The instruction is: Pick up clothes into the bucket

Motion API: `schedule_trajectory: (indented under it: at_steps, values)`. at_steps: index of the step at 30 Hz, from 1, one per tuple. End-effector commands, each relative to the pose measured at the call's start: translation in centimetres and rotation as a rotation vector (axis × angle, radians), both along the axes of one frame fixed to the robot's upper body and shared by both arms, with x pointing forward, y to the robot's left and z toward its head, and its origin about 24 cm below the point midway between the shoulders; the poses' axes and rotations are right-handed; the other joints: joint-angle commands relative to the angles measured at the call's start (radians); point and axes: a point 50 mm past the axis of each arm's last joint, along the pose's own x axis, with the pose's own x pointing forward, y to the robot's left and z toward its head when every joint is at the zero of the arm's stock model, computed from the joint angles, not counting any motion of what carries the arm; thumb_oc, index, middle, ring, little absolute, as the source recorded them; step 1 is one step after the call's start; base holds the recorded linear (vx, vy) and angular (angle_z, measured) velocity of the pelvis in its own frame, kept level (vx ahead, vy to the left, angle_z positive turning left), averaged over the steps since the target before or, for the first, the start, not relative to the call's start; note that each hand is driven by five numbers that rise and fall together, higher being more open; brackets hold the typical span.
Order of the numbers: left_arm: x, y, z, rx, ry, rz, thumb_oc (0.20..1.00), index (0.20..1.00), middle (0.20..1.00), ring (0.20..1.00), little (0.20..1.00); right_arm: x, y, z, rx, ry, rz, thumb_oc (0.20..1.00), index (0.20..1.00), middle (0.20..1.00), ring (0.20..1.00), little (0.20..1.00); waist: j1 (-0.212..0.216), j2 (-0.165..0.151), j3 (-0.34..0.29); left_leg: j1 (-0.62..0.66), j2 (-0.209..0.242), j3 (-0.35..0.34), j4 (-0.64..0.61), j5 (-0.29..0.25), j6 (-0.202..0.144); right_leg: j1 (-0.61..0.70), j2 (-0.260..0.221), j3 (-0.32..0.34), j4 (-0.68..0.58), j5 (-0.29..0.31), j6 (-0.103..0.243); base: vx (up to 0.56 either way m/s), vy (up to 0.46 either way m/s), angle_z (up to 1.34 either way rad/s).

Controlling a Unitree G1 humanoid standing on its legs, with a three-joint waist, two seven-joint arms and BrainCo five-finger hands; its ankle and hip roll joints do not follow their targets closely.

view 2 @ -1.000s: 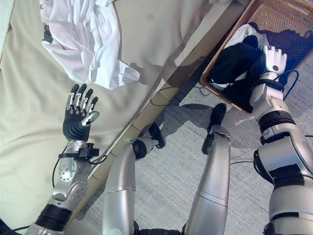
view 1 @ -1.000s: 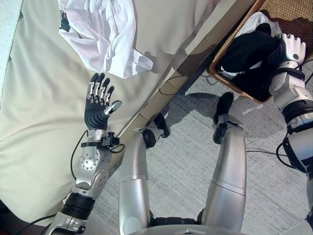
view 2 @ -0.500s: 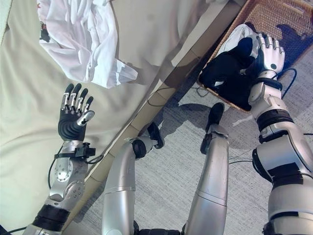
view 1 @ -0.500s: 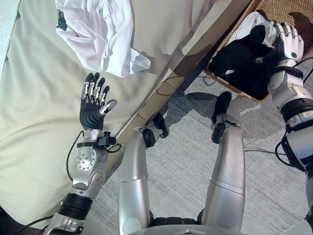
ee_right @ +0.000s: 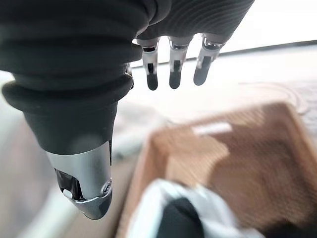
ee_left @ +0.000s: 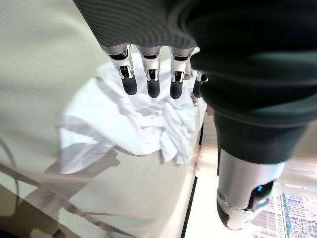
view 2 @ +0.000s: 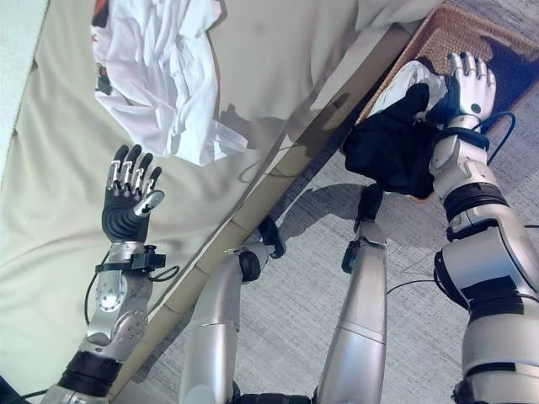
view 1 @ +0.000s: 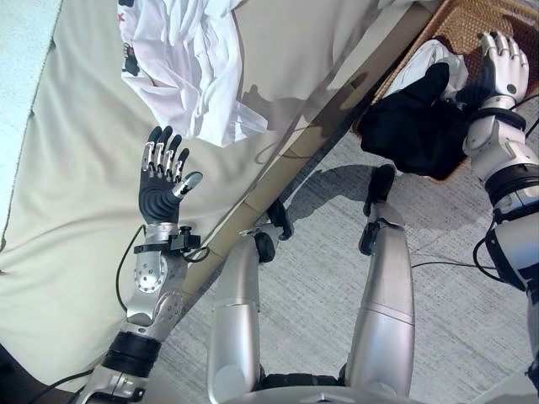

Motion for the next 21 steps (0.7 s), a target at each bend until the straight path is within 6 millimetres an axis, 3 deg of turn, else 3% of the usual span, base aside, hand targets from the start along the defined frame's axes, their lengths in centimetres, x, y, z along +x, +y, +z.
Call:
schedule_trajectory:
  at_steps: [1, 3, 4, 6, 7, 8, 9, 10, 12, 14, 16, 21]
  values:
    - [-0.6, 0.9, 0.0, 0.067, -0.032, 0.08, 1.0, 1.0, 1.0, 1.0, 1.0, -0.7, 1.6, -1.0, 0.027, -0.104, 0.124, 1.0, 1.0, 1.0, 1.0, 1.0, -0.01, -0.026, -0.073, 0.089, 0.022, -0.082, -0.141, 0.031, -0.065, 0.087, -0.014, -0.024, 0.004, -0.034, 0.085, 0.05, -0.079, 0.13]
    - [-0.5, 0.9, -0.1, 0.084, -0.025, 0.089, 1.0, 1.0, 1.0, 1.0, 1.0, -0.9, 1.8, -1.9, 0.043, -0.097, 0.148, 1.0, 1.0, 1.0, 1.0, 1.0, -0.011, -0.03, -0.073, 0.121, 0.02, -0.09, -0.166, 0.037, -0.067, 0.123, -0.018, -0.039, -0.015, -0.027, 0.089, 0.02, -0.083, 0.23]
    - [-0.2, 1.0, -1.0, 0.102, 0.018, 0.115, 1.0, 1.0, 1.0, 1.0, 1.0, -1.5, 3.1, -3.9, 0.104, -0.098, 0.241, 1.0, 1.0, 1.0, 1.0, 1.0, -0.017, -0.049, -0.076, 0.172, 0.013, -0.093, -0.223, 0.087, -0.068, 0.195, -0.027, -0.077, -0.081, 0.02, 0.084, 0.0, -0.101, 0.29]
    - [0.0, 1.0, -1.3, 0.104, 0.033, 0.116, 1.0, 1.0, 1.0, 1.0, 1.0, -1.9, 3.6, -4.9, 0.142, -0.094, 0.274, 1.0, 1.0, 1.0, 1.0, 1.0, -0.015, -0.055, -0.074, 0.215, 0.011, -0.105, -0.249, 0.096, -0.07, 0.25, -0.027, -0.098, -0.108, 0.028, 0.087, 0.06, -0.099, 0.27]
    - [0.1, 1.2, -2.1, 0.107, 0.071, 0.141, 1.0, 1.0, 1.0, 1.0, 1.0, -2.6, 4.7, -7.7, 0.288, -0.077, 0.34, 1.0, 1.0, 1.0, 1.0, 1.0, -0.01, -0.068, -0.077, 0.291, 0.009, -0.123, -0.292, 0.108, -0.076, 0.342, -0.031, -0.133, -0.144, 0.04, 0.095, 0.09, -0.06, 0.3]
    - [0.1, 1.2, -2.1, 0.109, 0.072, 0.141, 1.0, 1.0, 1.0, 1.0, 1.0, -2.6, 4.6, -7.8, 0.29, -0.077, 0.339, 1.0, 1.0, 1.0, 1.0, 1.0, -0.01, -0.068, -0.073, 0.298, 0.009, -0.125, -0.295, 0.11, -0.077, 0.35, -0.031, -0.137, -0.148, 0.04, 0.095, 0.17, -0.099, 0.41]
    - [0.2, 1.5, -2.8, 0.137, 0.103, 0.156, 1.0, 1.0, 1.0, 1.0, 1.0, -3.2, 5.8, -9.7, 0.365, -0.046, 0.394, 1.0, 1.0, 1.0, 1.0, 1.0, -0.005, -0.08, -0.073, 0.359, 0.005, -0.14, -0.322, 0.116, -0.079, 0.43, -0.032, -0.164, -0.177, 0.047, 0.1, 0.08, -0.038, 0.27]
    - [0.2, 1.5, -2.8, 0.138, 0.103, 0.156, 1.0, 1.0, 1.0, 1.0, 1.0, -3.2, 5.8, -9.7, 0.366, -0.046, 0.393, 1.0, 1.0, 1.0, 1.0, 1.0, -0.006, -0.079, -0.07, 0.364, 0.005, -0.142, -0.324, 0.117, -0.079, 0.437, -0.032, -0.167, -0.18, 0.047, 0.1, 0.13, -0.061, 0.27]
    - [0.1, 1.9, -3.6, 0.165, 0.143, 0.175, 1.0, 1.0, 1.0, 1.0, 1.0, -4.3, 7.6, -12.5, 0.523, 0.002, 0.485, 1.0, 1.0, 1.0, 1.0, 1.0, 0.005, -0.099, -0.077, 0.454, 0.005, -0.166, -0.37, 0.132, -0.085, 0.557, -0.028, -0.218, -0.232, 0.052, 0.105, 0.15, -0.035, 0.24]
    - [0.0, 2.1, -3.8, 0.19, 0.152, 0.178, 1.0, 1.0, 1.0, 1.0, 1.0, -4.6, 8.3, -13.3, 0.569, 0.017, 0.516, 1.0, 1.0, 1.0, 1.0, 1.0, 0.008, -0.106, -0.081, 0.485, 0.006, -0.173, -0.387, 0.135, -0.087, 0.598, -0.027, -0.236, -0.249, 0.054, 0.11, 0.11, -0.002, 0.32]
    - [-0.4, 2.6, -4.8, 0.236, 0.2, 0.19, 1.0, 1.0, 1.0, 1.0, 1.0, -5.5, 10.0, -15.5, 0.704, 0.083, 0.599, 1.0, 1.0, 1.0, 1.0, 1.0, 0.025, -0.126, -0.106, 0.555, 0.004, -0.19, -0.425, 0.139, -0.087, 0.697, -0.024, -0.273, -0.297, 0.06, 0.117, 0.16, 0.029, 0.31]
    - [-1.6, 3.5, -6.4, 0.326, 0.279, 0.218, 1.0, 1.0, 1.0, 1.0, 1.0, -6.7, 11.6, -17.5, 0.866, 0.14, 0.681, 1.0, 1.0, 1.0, 1.0, 1.0, 0.05, -0.148, -0.155, 0.638, -0.016, -0.215, -0.466, 0.136, -0.081, 0.822, -0.031, -0.318, -0.365, 0.078, 0.133, 0.12, 0.074, 0.2]
